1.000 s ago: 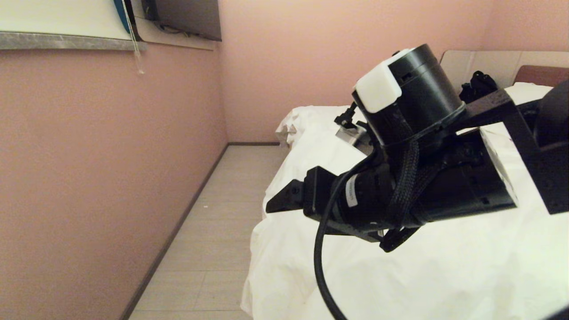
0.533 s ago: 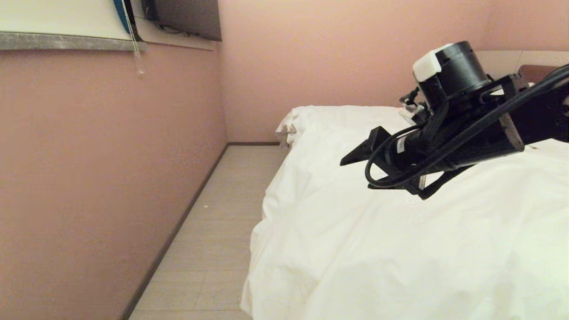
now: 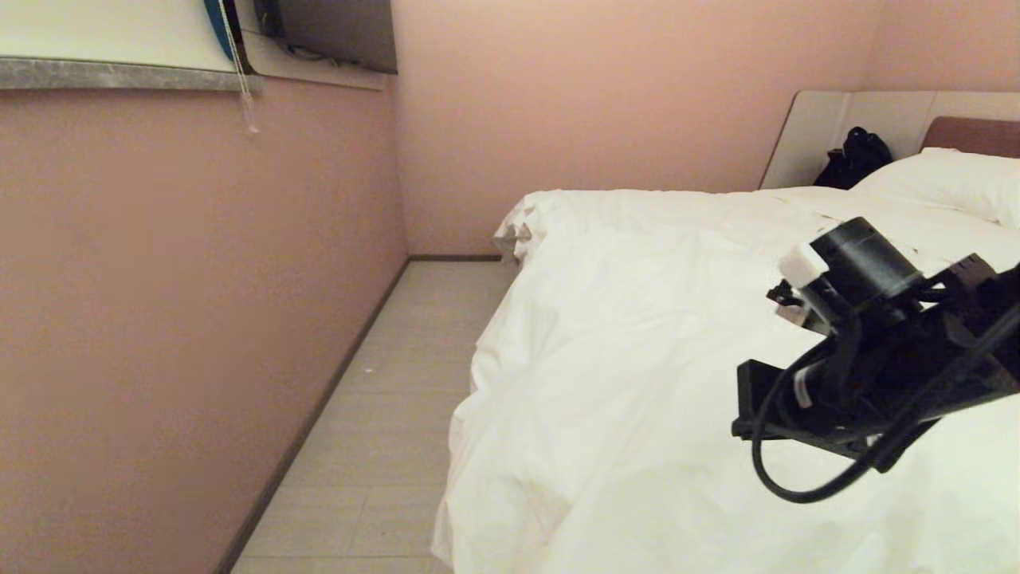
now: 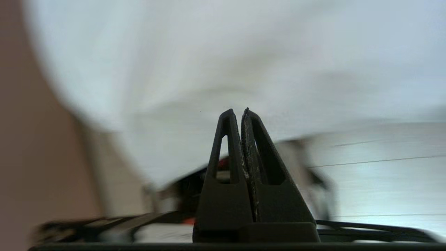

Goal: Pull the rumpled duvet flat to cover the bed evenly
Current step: Flatten the corners of the folded blanket

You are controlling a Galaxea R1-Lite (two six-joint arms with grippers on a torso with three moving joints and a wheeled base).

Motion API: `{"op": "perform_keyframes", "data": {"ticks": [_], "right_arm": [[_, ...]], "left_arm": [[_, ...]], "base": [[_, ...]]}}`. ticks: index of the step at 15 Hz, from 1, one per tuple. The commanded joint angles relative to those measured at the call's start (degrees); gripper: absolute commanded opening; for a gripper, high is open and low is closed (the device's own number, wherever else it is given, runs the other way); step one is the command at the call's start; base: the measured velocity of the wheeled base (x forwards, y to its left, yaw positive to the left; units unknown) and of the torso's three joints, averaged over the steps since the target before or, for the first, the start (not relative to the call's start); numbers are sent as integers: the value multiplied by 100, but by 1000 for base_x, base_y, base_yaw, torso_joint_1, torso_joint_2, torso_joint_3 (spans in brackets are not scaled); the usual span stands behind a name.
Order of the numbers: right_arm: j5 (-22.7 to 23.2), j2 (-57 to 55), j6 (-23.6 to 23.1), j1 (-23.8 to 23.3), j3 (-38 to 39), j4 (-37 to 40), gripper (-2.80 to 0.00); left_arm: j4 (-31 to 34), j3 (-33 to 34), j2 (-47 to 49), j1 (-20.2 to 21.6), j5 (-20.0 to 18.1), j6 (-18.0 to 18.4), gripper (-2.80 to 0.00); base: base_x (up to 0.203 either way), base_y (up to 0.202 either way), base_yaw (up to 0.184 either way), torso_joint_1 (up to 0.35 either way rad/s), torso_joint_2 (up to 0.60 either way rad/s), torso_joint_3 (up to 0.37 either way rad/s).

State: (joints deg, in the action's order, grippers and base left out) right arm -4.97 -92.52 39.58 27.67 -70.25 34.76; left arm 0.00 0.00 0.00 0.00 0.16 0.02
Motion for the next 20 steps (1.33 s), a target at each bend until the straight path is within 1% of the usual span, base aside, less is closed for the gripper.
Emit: {"op": "perform_keyframes", "data": {"ticks": [1, 2, 4, 6, 7, 9, 10, 14, 15, 16, 19, 20], "right_arm": [[-1056, 641, -3622, -238, 377, 25, -280], [-1098, 889, -4122, -410, 532, 20, -280], [-1155, 1285, -5047, -921, 817, 16, -280], [-1142, 1467, -5771, -1547, 1036, -3, -280], [-1125, 1535, -5993, -1802, 1191, -46, -280], [-1074, 1582, -6179, -2319, 1468, -259, -280], [-971, 1569, -6224, -2538, 1660, -458, -280], [-382, 1535, -6046, -3223, 2558, -1439, -280], [-252, 1538, -5992, -3400, 2673, -1619, -280], [-84, 1540, -5955, -3665, 2737, -1751, -280], [685, 1492, -5953, -4466, 2757, -1881, -280], [1008, 1429, -5959, -4674, 2758, -1890, 0]], "left_arm": [[0, 0, 0, 0, 2, -2, -280], [0, 0, 0, 0, 2, -2, -280], [0, 0, 0, 0, 2, -2, -280], [0, 0, 0, 0, 2, 6, -280], [0, 0, 0, 0, 2, -2, -280], [0, 0, 0, 0, 2, -2, -280], [0, 0, 0, 0, 2, -2, -280], [0, 0, 0, 0, 2, -2, -280], [0, 0, 0, 0, 2, -2, -280], [0, 0, 0, 0, 2, -2, -280], [0, 0, 0, 0, 2, -2, -280], [0, 0, 0, 0, 2, -2, -280]], "base": [[0, 0, 0, 0, 0, 0], [0, 0, 0, 0, 0, 0], [0, 0, 0, 0, 0, 0], [0, 0, 0, 0, 0, 0], [0, 0, 0, 0, 0, 0], [0, 0, 0, 0, 0, 0], [0, 0, 0, 0, 0, 0], [0, 0, 0, 0, 0, 0], [0, 0, 0, 0, 0, 0], [0, 0, 0, 0, 0, 0], [0, 0, 0, 0, 0, 0], [0, 0, 0, 0, 0, 0]]}}
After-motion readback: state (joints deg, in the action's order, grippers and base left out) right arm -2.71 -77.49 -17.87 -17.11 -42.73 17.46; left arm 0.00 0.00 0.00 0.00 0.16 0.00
